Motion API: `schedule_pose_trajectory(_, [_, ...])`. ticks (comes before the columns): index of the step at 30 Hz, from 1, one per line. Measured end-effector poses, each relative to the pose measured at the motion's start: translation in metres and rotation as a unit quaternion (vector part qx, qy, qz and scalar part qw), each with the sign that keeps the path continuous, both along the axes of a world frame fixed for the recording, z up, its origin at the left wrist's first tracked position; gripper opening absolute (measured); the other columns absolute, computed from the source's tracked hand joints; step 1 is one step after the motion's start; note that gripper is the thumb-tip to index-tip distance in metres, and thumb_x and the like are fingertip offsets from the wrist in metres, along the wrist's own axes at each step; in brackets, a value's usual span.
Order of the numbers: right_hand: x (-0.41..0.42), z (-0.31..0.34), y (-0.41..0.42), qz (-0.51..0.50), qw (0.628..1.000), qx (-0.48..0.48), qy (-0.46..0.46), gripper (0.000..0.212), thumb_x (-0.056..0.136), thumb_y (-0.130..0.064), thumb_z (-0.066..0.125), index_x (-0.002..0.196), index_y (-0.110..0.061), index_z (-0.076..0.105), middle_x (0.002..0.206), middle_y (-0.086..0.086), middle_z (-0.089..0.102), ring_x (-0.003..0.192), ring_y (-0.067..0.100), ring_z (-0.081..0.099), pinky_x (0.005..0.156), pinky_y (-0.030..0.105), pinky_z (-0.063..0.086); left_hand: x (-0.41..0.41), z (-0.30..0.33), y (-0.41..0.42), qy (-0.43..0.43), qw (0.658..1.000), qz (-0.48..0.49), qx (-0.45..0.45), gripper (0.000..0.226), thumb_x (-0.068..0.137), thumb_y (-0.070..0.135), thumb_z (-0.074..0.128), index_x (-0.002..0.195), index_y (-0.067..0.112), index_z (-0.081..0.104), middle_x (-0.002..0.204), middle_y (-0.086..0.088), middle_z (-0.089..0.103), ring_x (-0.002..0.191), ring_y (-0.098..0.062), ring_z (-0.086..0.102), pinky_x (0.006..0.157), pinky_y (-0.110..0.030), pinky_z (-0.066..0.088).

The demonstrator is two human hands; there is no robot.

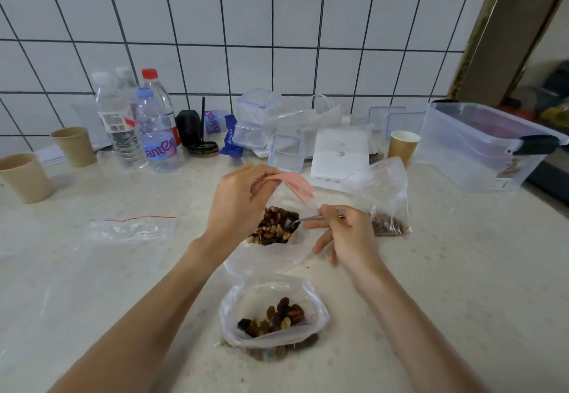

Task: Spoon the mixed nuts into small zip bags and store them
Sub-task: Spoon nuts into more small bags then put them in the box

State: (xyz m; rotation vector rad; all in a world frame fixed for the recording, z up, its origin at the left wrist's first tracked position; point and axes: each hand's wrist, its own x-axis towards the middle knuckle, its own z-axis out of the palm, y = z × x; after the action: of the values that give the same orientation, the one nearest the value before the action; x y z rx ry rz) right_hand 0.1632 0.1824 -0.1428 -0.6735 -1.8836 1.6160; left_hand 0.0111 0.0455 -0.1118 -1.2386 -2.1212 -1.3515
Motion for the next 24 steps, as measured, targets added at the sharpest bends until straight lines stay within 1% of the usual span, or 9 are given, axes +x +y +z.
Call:
schedule_pose_trajectory(6, [-0.003, -0.004, -0.013, 0.030, 0.996, 0.077, 0.015, 0.021, 0.108, -0.027, 0.052, 0.101, -0.012, 0.065, 0.092, -0.006, 0.080, 0.035, 0.024, 0.057, 0.032, 0.022, 0.035, -0.002, 0.000, -0.001, -0.031, 1.000, -0.001, 0.007, 0.017, 0.097, 0.022, 0.068, 0.110, 0.030, 0.077, 0.097, 0.015, 0.072, 0.088, -0.005, 0.065, 0.074, -0.017, 0.052])
schedule_pose_trajectory(8, [-0.006, -0.005, -0.016, 0.039, 0.997, 0.070, 0.010, 0.022, 0.108, -0.027, 0.051, 0.102, -0.012, 0.066, 0.094, -0.007, 0.080, 0.036, 0.026, 0.058, 0.032, 0.022, 0.036, -0.003, 0.001, -0.002, -0.035, 0.999, 0.002, 0.005, 0.017, 0.097, 0.022, 0.068, 0.110, 0.029, 0.077, 0.098, 0.015, 0.073, 0.088, -0.004, 0.065, 0.074, -0.017, 0.052])
schedule_pose_trajectory(11, [-0.007, -0.006, -0.017, 0.027, 1.000, 0.008, 0.014, 0.023, 0.109, -0.026, 0.050, 0.106, -0.009, 0.065, 0.093, -0.003, 0.081, 0.038, 0.026, 0.058, 0.033, 0.026, 0.038, -0.004, 0.007, -0.006, -0.025, 0.999, 0.012, -0.019, 0.016, 0.097, 0.027, 0.068, 0.110, 0.029, 0.077, 0.099, 0.014, 0.072, 0.087, -0.005, 0.065, 0.075, -0.022, 0.053])
schedule_pose_trajectory(13, [-0.006, -0.005, -0.018, 0.012, 0.999, -0.040, 0.020, 0.024, 0.109, -0.025, 0.049, 0.108, -0.006, 0.064, 0.093, 0.001, 0.081, 0.039, 0.025, 0.059, 0.034, 0.026, 0.041, -0.006, 0.013, -0.010, -0.022, 0.997, 0.028, -0.073, 0.018, 0.098, 0.033, 0.067, 0.113, 0.030, 0.075, 0.099, 0.013, 0.071, 0.086, -0.007, 0.064, 0.071, -0.023, 0.050])
schedule_pose_trajectory(15, [-0.005, -0.003, -0.019, 0.003, 0.997, -0.075, 0.023, 0.026, 0.109, -0.026, 0.049, 0.108, -0.005, 0.064, 0.092, 0.002, 0.081, 0.040, 0.022, 0.060, 0.035, 0.026, 0.044, -0.007, 0.021, -0.015, -0.020, 0.985, 0.057, -0.162, 0.027, 0.099, 0.042, 0.064, 0.122, 0.030, 0.070, 0.104, 0.012, 0.069, 0.087, -0.008, 0.061, 0.068, -0.020, 0.044])
schedule_pose_trajectory(17, [-0.003, -0.001, -0.019, -0.003, 0.996, -0.088, 0.026, 0.027, 0.109, -0.028, 0.049, 0.107, -0.006, 0.064, 0.092, 0.002, 0.081, 0.041, 0.021, 0.061, 0.037, 0.027, 0.045, -0.005, 0.027, -0.020, -0.011, 0.970, 0.079, -0.229, 0.039, 0.098, 0.048, 0.063, 0.132, 0.029, 0.062, 0.116, 0.009, 0.065, 0.092, -0.009, 0.057, 0.076, -0.025, 0.045])
schedule_pose_trajectory(18, [-0.001, 0.001, -0.019, -0.005, 0.995, -0.092, 0.028, 0.027, 0.109, -0.029, 0.049, 0.106, -0.006, 0.063, 0.091, 0.002, 0.081, 0.042, 0.021, 0.061, 0.038, 0.027, 0.046, -0.002, 0.030, -0.024, -0.008, 0.967, 0.083, -0.240, 0.044, 0.098, 0.049, 0.063, 0.136, 0.028, 0.059, 0.122, 0.007, 0.063, 0.095, -0.010, 0.055, 0.081, -0.027, 0.045])
schedule_pose_trajectory(21, [0.003, 0.006, -0.018, -0.014, 0.992, -0.116, 0.048, 0.027, 0.109, -0.029, 0.050, 0.106, -0.006, 0.064, 0.092, 0.004, 0.081, 0.045, 0.024, 0.065, 0.038, 0.027, 0.047, 0.011, 0.037, -0.040, 0.005, 0.977, 0.078, -0.201, 0.045, 0.096, 0.049, 0.065, 0.136, 0.031, 0.059, 0.135, 0.007, 0.058, 0.107, -0.010, 0.055, 0.090, -0.027, 0.041])
schedule_pose_trajectory(24, [0.009, 0.017, -0.015, -0.020, 0.988, -0.134, 0.068, 0.027, 0.108, -0.028, 0.052, 0.110, -0.004, 0.064, 0.092, 0.008, 0.080, 0.049, 0.027, 0.068, 0.037, 0.026, 0.046, 0.022, 0.043, -0.057, 0.030, 0.983, 0.082, -0.163, 0.039, 0.095, 0.048, 0.066, 0.130, 0.032, 0.063, 0.133, 0.009, 0.058, 0.111, -0.009, 0.056, 0.094, -0.030, 0.044])
